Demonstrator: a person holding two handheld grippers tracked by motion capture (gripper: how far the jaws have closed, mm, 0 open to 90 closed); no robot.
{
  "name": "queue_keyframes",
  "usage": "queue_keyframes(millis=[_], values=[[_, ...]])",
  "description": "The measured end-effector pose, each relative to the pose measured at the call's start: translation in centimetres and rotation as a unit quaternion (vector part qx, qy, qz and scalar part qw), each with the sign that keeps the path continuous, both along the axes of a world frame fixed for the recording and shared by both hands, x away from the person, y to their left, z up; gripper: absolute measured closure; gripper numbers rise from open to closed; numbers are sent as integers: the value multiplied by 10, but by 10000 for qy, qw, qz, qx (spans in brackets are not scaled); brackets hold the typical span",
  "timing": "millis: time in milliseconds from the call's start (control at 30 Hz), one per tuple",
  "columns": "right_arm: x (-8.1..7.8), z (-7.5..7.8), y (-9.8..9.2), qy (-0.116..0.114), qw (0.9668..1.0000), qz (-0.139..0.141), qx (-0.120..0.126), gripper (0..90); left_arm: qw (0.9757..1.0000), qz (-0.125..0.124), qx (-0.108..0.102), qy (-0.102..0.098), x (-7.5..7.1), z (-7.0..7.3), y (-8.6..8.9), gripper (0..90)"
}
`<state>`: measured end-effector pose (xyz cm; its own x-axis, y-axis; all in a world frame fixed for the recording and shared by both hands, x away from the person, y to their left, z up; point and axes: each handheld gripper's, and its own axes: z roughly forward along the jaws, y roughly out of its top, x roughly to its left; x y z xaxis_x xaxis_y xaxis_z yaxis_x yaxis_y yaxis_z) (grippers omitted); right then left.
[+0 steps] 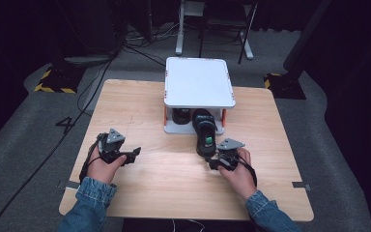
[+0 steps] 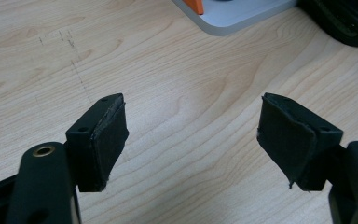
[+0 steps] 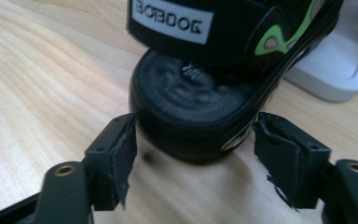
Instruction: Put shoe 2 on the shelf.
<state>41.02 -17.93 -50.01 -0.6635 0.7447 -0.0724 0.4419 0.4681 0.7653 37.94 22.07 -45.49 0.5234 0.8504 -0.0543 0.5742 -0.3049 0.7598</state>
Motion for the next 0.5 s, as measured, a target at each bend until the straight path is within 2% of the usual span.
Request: queue_keyframes(millis=[67,167,233,267,333,400,433,500], values=[[1,-1,1,-10,10000,-6,71,288,10000,11,-5,-8,-1,0,1,245],[0,2,5,-209,9996,-54,154,301,10000,30,-24,-3,-2,0,1,244],[4,7,7,-208,9996,-42,194,299,10000,28,-33,-2,-3,0,2,245],[7,9,8,-277,9993,-72,238,319,10000,33,-38,-6,-4,1,2,245],[15,13,9,-472,9987,-100,169,357,10000,20,-30,-23,-4,1,2,245],[20,14,9,-419,9990,-77,160,333,10000,9,-30,-14,-4,1,2,245],[32,17,8,-22,9997,37,220,283,10000,7,-36,0,-5,1,2,245],[39,18,7,54,9995,96,309,285,10000,-4,-25,6,-4,0,2,244]])
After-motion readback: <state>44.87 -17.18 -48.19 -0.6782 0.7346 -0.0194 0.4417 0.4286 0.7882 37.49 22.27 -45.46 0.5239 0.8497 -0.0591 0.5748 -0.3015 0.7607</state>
